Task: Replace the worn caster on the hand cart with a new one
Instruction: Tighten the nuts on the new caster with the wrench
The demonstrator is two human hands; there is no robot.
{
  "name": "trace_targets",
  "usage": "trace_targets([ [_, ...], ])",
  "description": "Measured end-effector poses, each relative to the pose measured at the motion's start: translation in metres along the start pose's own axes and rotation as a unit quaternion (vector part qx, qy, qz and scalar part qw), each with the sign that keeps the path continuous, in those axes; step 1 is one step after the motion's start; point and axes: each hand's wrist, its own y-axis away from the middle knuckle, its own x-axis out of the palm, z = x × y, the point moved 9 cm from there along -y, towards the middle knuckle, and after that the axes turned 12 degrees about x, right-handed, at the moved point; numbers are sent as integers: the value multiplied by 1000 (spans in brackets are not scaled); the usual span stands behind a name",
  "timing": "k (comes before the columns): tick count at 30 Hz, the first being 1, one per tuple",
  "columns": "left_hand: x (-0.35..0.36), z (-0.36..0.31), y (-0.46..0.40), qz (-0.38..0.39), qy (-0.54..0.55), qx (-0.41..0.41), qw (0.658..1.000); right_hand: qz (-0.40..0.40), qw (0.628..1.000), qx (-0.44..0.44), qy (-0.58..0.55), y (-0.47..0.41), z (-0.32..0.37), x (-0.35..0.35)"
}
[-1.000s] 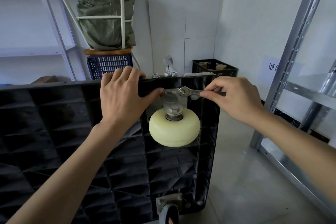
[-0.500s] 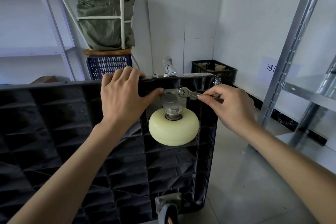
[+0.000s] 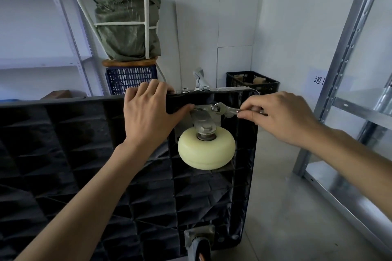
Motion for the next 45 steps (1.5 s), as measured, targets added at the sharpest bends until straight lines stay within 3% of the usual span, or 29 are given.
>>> trace_targets([
  [4,1,2,0,1,-2,-3,1000,34,998,22,-58,4,-7,2],
  [9,1,1,0,0,-5,0,1000,-3,999,-7,33,-8,3,-23],
  [28,0,1,1,-7,-5,4,1000,51,955,-139,257,-67,66,-31],
  [37,-1,1,1,-12,-3,7,1000,11,965,-148,218,-59,60,-30],
  [45,-1,4,0,-6,10,9,1000,5,982,-102,157,-55,45,-28],
])
